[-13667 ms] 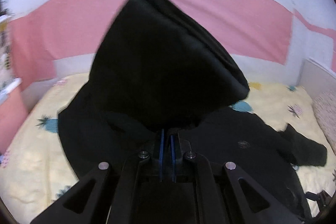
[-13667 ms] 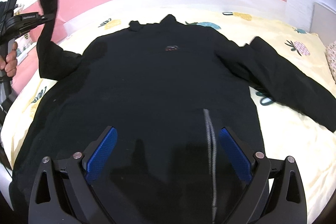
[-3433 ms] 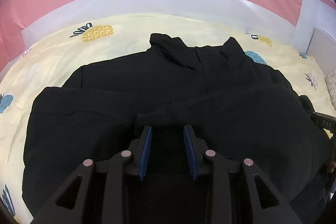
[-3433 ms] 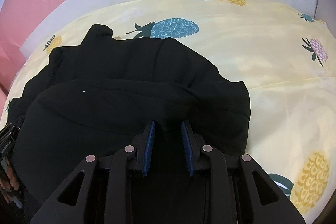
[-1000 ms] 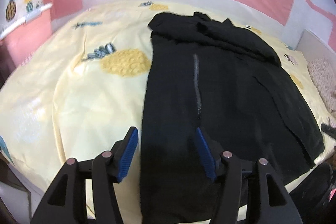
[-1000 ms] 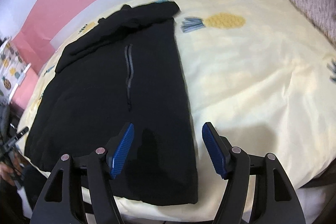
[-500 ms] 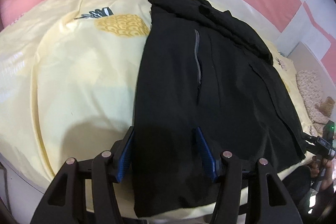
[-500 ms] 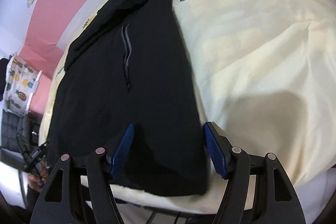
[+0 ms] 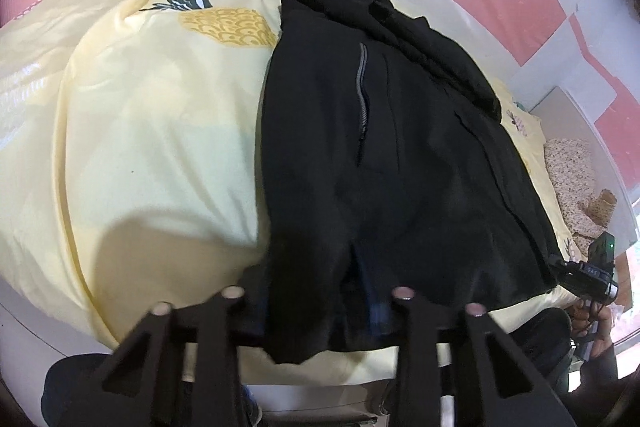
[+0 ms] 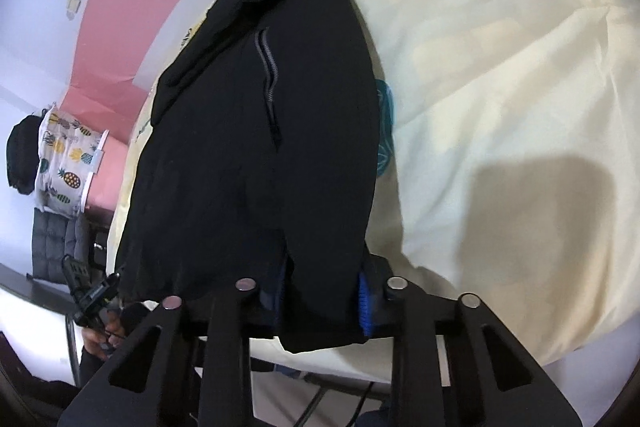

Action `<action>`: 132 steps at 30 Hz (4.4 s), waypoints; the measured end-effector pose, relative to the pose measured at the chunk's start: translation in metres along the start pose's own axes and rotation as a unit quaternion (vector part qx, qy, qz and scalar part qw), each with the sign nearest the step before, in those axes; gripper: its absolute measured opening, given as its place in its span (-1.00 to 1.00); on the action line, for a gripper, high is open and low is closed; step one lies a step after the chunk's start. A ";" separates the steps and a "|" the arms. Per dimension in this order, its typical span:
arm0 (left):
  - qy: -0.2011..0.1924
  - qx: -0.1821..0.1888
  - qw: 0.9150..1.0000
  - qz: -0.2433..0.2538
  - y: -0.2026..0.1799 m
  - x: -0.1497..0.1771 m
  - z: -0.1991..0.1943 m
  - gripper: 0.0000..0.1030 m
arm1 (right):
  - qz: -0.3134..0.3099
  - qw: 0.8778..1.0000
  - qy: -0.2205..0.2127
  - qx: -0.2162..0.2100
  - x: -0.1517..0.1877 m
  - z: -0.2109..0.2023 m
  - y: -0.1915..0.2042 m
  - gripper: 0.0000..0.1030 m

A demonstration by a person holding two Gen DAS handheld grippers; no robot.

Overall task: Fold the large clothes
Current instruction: 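Grasp the coat hem with both grippers and lift it, then carry the hem with both grippers over the coat toward the collar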

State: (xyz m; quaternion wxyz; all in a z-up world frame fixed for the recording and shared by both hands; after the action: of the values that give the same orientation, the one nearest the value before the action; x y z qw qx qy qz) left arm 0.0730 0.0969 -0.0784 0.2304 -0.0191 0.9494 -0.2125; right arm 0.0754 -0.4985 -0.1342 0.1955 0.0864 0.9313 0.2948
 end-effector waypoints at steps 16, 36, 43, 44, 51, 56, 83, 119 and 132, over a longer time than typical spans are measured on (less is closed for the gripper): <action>-0.088 0.069 0.994 -0.008 -0.021 -0.040 -0.065 -0.73 | -0.032 0.996 -0.081 -0.037 -0.024 -0.044 0.032 -0.62; -0.180 0.107 0.978 0.013 -0.049 -0.123 -0.110 -0.73 | -0.081 0.979 -0.172 -0.066 -0.089 -0.097 0.078 -0.63; -0.197 0.104 0.975 0.027 -0.064 -0.161 -0.114 -0.73 | -0.096 0.975 -0.189 -0.063 -0.124 -0.104 0.092 -0.63; -0.199 0.104 0.974 0.028 -0.066 -0.168 -0.115 -0.73 | -0.097 0.975 -0.191 -0.063 -0.130 -0.105 0.093 -0.63; -0.206 0.095 0.973 0.039 -0.077 -0.212 -0.109 -0.73 | -0.099 0.972 -0.205 -0.062 -0.176 -0.102 0.107 -0.63; -0.206 0.087 0.974 0.044 -0.083 -0.241 -0.102 -0.73 | -0.099 0.971 -0.208 -0.061 -0.202 -0.099 0.113 -0.63; -0.173 0.013 0.984 0.031 -0.080 -0.395 0.011 -0.72 | -0.054 0.982 -0.183 -0.006 -0.357 -0.013 0.122 -0.63; -0.063 -0.019 0.998 -0.016 -0.036 -0.467 0.183 -0.47 | 0.039 0.994 -0.099 0.010 -0.435 0.125 0.048 -0.19; -0.104 -0.021 0.994 -0.014 -0.024 -0.473 0.141 0.52 | -0.010 0.989 -0.145 0.011 -0.433 0.096 0.054 0.40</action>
State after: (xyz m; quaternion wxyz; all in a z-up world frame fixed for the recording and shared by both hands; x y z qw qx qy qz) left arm 0.5572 0.0828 0.0217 0.3250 -0.0590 0.9240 -0.1928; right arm 0.5109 -0.5249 -0.0394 0.3306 0.1214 0.8972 0.2665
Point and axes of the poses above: each gripper's, at about its wrist camera, not at the fingertips, and z roughly the way its jaws point, y to its left, x to its underside, the point moved 5 cm from there along z, roughly the way its jaws point, and after that the axes turned 5 degrees about y, right-handed, at the moved point
